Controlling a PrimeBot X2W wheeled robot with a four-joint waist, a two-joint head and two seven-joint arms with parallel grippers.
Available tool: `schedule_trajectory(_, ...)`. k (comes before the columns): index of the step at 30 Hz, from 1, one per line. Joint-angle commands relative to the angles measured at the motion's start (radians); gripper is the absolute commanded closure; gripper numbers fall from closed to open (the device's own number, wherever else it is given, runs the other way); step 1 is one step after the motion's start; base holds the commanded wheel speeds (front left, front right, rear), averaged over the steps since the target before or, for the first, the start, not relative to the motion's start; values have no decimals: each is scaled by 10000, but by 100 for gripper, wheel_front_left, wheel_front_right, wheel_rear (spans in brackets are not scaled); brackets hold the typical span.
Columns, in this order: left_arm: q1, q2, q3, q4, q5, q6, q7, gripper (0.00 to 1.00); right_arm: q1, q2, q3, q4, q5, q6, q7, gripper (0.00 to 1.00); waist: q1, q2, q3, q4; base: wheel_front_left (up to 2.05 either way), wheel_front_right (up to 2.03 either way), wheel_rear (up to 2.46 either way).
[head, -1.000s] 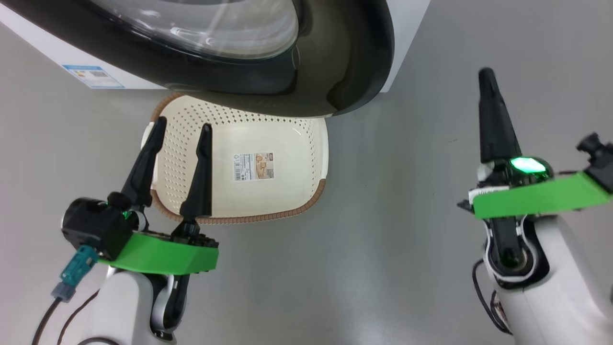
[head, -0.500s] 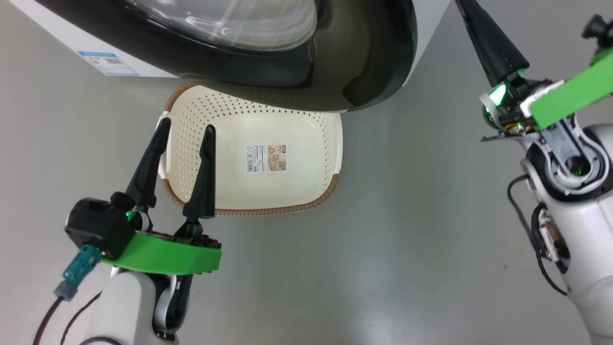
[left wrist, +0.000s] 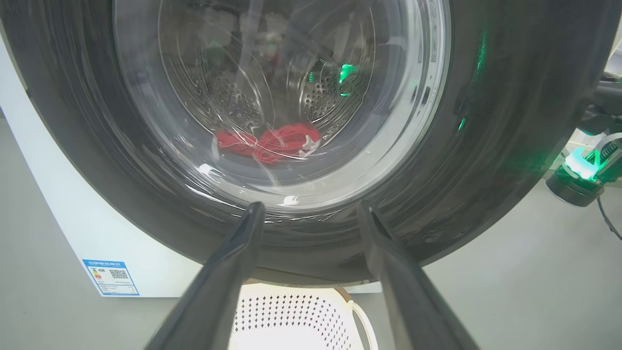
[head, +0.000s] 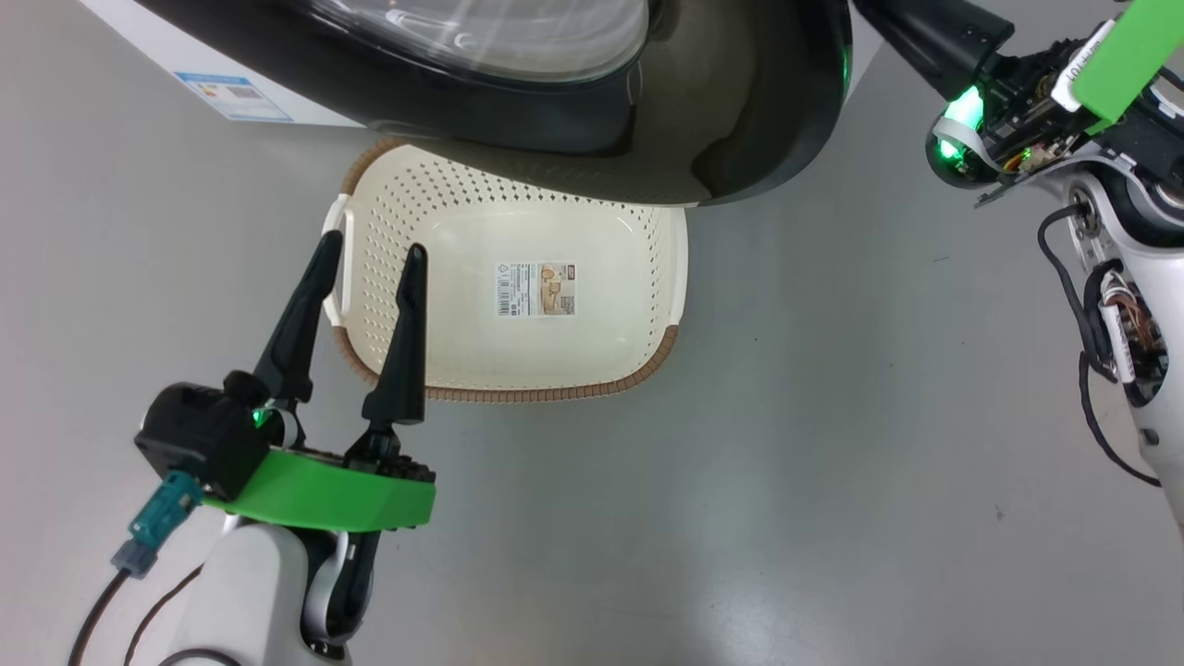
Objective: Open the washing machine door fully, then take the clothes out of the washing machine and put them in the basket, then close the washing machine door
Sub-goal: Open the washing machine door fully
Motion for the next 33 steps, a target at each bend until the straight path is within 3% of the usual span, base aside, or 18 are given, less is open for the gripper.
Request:
schedule_trajectory(1,-13,187,286,-193,-53,-56,-76,0,-210,-5,129,-87,65,67,300,100,0,0,31,21,0,0,0)
schedule_trajectory(13,-104,187,254,-142,-51,-56,-76,0,-908,201,354,295,-125,67,1455,100,0,0,110,104,0,0,0)
schedule_trajectory(33,259,187,306,33,-191,63,-76,0,1216,520,423,-1449,-901,67,2419,100,0,0,-1053,590,0,0,0)
